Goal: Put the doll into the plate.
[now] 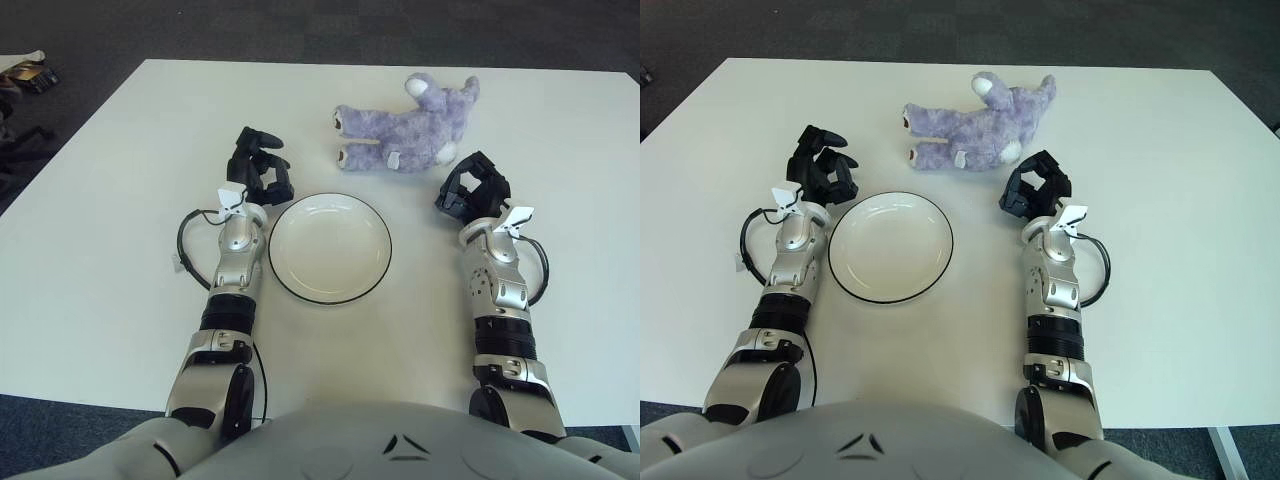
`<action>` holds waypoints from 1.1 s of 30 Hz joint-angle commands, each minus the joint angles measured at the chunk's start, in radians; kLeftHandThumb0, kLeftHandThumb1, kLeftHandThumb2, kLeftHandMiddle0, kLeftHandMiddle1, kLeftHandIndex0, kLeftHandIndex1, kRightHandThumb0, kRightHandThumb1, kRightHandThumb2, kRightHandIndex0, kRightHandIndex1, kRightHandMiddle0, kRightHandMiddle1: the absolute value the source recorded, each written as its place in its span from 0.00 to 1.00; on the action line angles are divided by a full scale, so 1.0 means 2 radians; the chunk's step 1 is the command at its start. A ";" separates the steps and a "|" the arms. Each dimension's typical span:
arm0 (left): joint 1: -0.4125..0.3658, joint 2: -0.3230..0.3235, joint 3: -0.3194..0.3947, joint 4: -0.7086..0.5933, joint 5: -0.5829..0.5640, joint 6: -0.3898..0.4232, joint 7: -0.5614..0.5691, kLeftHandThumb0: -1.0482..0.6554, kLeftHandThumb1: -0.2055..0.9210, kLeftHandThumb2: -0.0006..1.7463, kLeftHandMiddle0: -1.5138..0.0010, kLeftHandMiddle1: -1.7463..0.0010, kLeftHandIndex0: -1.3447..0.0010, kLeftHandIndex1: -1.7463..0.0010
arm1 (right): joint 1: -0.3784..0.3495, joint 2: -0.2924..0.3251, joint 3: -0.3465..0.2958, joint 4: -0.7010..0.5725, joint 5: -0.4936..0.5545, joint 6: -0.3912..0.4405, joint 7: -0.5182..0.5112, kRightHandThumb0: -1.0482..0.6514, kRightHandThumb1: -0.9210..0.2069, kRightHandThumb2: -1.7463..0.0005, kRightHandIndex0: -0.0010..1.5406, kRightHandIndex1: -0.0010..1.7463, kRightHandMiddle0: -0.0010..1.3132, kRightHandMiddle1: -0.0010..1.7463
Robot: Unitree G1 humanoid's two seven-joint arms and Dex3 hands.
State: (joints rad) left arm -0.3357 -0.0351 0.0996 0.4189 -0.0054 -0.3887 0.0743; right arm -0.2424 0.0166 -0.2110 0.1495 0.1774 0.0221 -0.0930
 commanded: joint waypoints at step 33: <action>0.022 0.029 -0.023 0.091 0.028 -0.123 -0.009 0.16 1.00 0.31 0.89 0.51 1.00 0.35 | 0.068 0.005 0.012 -0.119 -0.012 -0.004 0.003 0.61 0.40 0.41 0.34 0.82 0.35 1.00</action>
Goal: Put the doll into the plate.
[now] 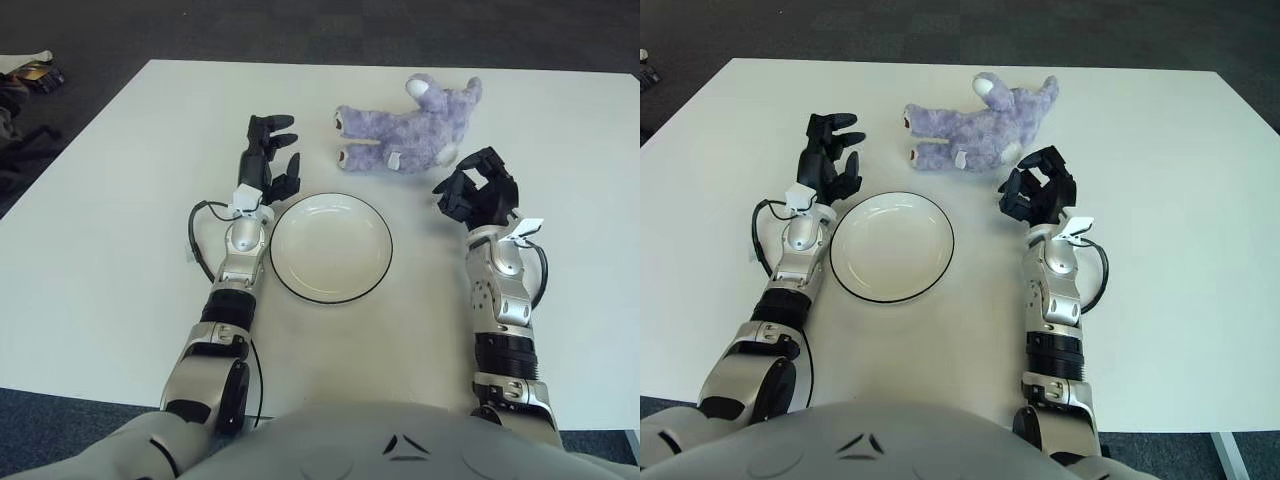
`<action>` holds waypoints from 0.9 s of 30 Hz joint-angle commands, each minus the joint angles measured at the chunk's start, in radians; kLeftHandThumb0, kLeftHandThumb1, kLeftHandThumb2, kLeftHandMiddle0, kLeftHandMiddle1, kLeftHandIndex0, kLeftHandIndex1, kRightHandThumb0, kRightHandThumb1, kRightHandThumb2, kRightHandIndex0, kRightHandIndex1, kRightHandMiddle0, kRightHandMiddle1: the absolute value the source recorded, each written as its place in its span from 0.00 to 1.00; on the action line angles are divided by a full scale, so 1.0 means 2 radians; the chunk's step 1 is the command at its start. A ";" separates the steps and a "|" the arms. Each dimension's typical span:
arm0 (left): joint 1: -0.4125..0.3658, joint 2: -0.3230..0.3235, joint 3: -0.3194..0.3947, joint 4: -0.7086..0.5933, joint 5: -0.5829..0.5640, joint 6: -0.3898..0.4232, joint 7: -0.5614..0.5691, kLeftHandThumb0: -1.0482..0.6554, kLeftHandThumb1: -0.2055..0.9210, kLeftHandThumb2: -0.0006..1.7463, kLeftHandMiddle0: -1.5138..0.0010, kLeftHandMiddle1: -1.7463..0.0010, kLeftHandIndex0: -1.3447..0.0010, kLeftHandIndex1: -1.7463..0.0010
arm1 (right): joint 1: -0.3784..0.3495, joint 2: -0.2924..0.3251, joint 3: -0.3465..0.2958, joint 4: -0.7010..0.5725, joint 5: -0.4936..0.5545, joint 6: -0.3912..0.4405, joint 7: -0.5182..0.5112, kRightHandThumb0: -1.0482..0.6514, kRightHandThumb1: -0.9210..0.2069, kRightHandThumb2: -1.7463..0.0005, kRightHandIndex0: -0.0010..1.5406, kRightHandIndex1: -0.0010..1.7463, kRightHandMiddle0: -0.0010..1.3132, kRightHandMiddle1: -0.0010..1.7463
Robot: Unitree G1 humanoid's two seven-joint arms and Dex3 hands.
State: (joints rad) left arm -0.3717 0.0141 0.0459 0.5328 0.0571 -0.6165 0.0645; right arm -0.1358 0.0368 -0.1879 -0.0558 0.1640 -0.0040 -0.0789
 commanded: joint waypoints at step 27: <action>0.030 0.005 0.006 0.050 0.002 0.001 0.013 0.16 1.00 0.34 0.92 0.48 1.00 0.33 | 0.025 -0.008 0.010 -0.082 -0.044 0.095 -0.045 0.61 0.35 0.42 0.26 0.89 0.34 1.00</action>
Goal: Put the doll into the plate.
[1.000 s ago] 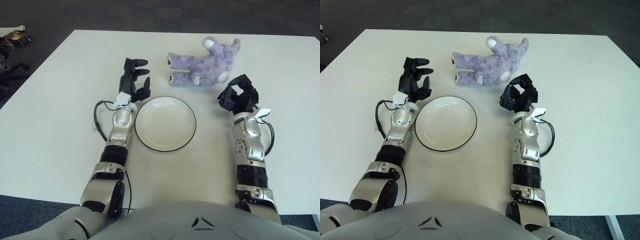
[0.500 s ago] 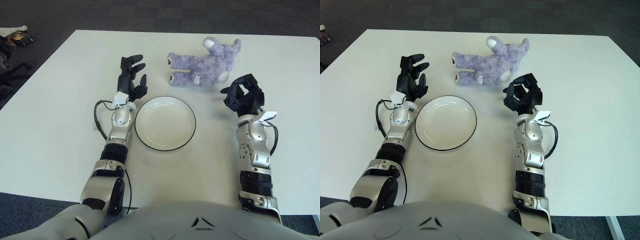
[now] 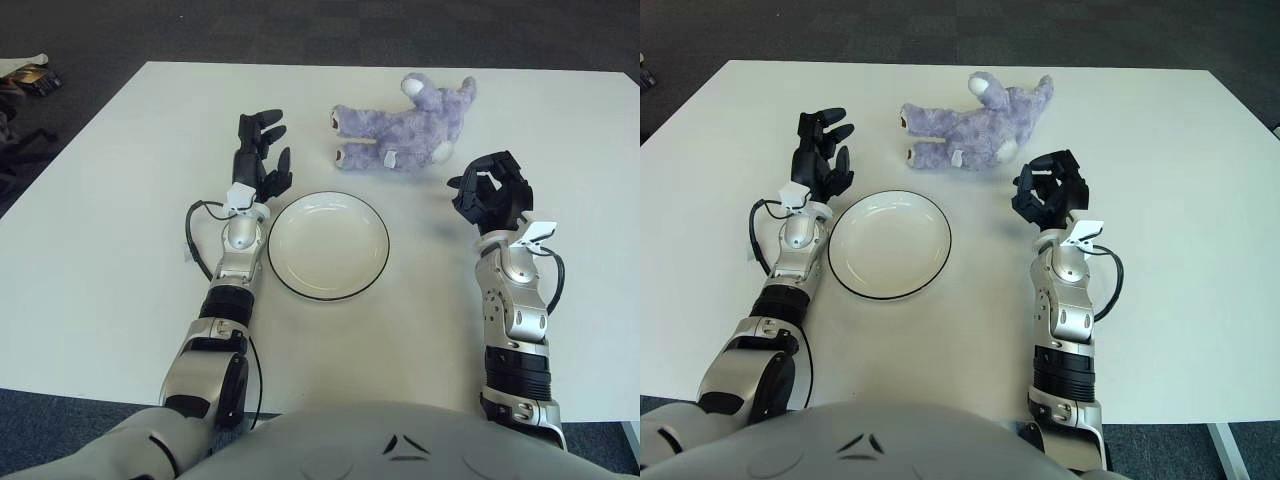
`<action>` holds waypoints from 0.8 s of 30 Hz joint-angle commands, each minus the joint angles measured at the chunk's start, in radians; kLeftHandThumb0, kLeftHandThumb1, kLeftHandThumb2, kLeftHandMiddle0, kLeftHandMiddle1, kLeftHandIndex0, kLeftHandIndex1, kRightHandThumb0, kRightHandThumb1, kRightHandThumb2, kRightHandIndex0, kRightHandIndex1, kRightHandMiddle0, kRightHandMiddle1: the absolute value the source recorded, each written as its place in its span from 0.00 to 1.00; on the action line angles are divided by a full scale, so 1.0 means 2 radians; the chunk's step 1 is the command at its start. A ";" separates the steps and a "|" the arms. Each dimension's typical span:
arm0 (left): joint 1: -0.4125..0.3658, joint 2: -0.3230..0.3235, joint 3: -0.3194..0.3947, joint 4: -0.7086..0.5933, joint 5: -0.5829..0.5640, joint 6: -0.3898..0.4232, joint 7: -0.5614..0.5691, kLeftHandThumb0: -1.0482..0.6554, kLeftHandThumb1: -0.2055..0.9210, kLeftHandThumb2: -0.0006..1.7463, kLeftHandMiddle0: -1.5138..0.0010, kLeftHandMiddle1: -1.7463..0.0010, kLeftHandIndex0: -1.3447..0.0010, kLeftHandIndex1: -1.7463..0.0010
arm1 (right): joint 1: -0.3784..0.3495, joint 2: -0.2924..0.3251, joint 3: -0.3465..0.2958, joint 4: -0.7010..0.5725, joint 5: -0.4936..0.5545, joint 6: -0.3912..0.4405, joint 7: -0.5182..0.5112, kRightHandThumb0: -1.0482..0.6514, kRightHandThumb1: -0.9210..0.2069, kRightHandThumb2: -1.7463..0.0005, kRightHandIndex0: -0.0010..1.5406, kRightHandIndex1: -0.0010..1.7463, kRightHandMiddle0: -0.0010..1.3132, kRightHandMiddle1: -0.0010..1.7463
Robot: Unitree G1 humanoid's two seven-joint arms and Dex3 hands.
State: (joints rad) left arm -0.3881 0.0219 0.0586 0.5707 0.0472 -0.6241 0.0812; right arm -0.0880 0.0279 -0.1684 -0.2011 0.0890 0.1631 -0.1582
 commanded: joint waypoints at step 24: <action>0.041 0.001 -0.004 0.019 0.017 0.026 0.024 0.18 1.00 0.34 0.88 0.44 1.00 0.23 | -0.011 -0.053 0.009 0.020 -0.041 -0.008 0.021 0.42 0.06 0.72 0.09 0.64 0.26 0.93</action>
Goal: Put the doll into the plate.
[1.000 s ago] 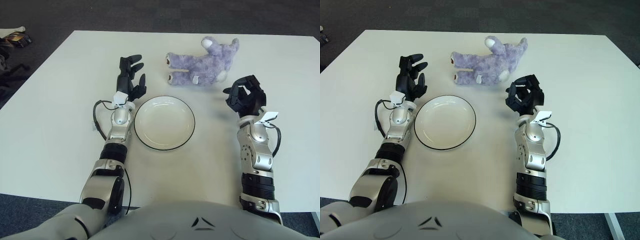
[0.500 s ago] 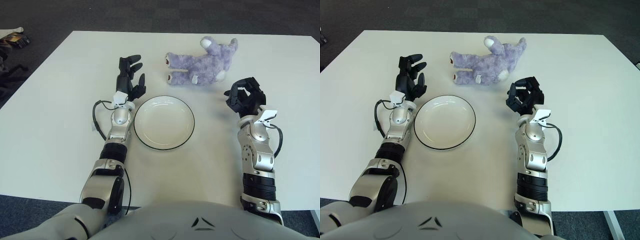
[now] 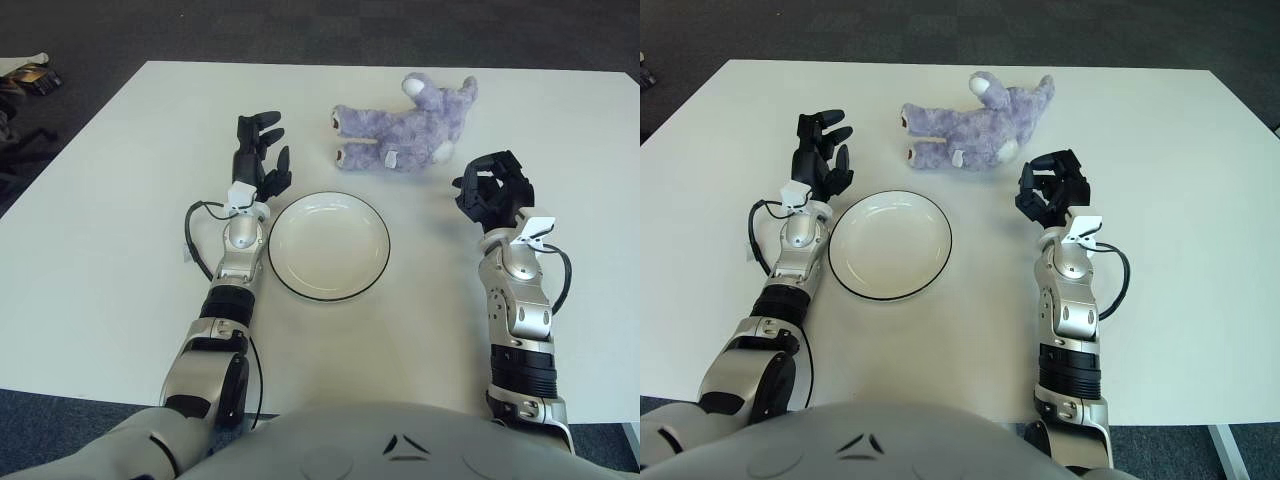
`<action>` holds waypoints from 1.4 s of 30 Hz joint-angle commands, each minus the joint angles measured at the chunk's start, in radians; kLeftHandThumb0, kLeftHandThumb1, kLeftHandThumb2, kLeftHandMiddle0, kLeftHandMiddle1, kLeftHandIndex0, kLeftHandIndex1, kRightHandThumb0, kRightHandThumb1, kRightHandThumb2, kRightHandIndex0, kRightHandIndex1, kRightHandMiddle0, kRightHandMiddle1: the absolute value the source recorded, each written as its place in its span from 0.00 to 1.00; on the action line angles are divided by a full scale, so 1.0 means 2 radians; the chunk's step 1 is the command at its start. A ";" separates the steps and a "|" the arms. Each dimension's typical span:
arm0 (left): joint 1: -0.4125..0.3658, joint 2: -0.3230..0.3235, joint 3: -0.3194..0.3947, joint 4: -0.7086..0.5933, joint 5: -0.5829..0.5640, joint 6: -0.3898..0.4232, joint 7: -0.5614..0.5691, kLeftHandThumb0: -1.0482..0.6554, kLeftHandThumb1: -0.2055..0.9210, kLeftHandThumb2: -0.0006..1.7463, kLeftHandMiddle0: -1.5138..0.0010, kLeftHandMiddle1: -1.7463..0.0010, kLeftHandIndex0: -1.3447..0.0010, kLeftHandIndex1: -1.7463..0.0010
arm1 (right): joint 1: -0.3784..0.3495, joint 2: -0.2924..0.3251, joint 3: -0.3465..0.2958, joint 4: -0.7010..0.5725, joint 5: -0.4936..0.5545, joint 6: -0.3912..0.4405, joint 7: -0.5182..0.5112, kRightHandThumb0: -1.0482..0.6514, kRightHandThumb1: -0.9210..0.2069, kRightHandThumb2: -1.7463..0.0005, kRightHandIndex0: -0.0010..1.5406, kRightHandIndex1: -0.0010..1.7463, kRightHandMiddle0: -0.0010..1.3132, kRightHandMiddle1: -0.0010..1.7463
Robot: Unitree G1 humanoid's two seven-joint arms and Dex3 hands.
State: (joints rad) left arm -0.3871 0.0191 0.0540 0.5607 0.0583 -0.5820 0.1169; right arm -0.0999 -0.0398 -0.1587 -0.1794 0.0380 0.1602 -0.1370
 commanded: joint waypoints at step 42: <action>0.041 0.007 -0.011 0.022 0.032 0.008 0.026 0.16 1.00 0.35 0.93 0.40 1.00 0.33 | -0.007 -0.126 0.058 0.060 -0.154 -0.155 0.046 0.05 0.23 0.76 0.02 0.11 0.00 0.27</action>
State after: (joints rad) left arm -0.3816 0.0258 0.0375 0.5460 0.1006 -0.5640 0.1592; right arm -0.0985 -0.2656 -0.0519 -0.0805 -0.1985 -0.0903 0.0018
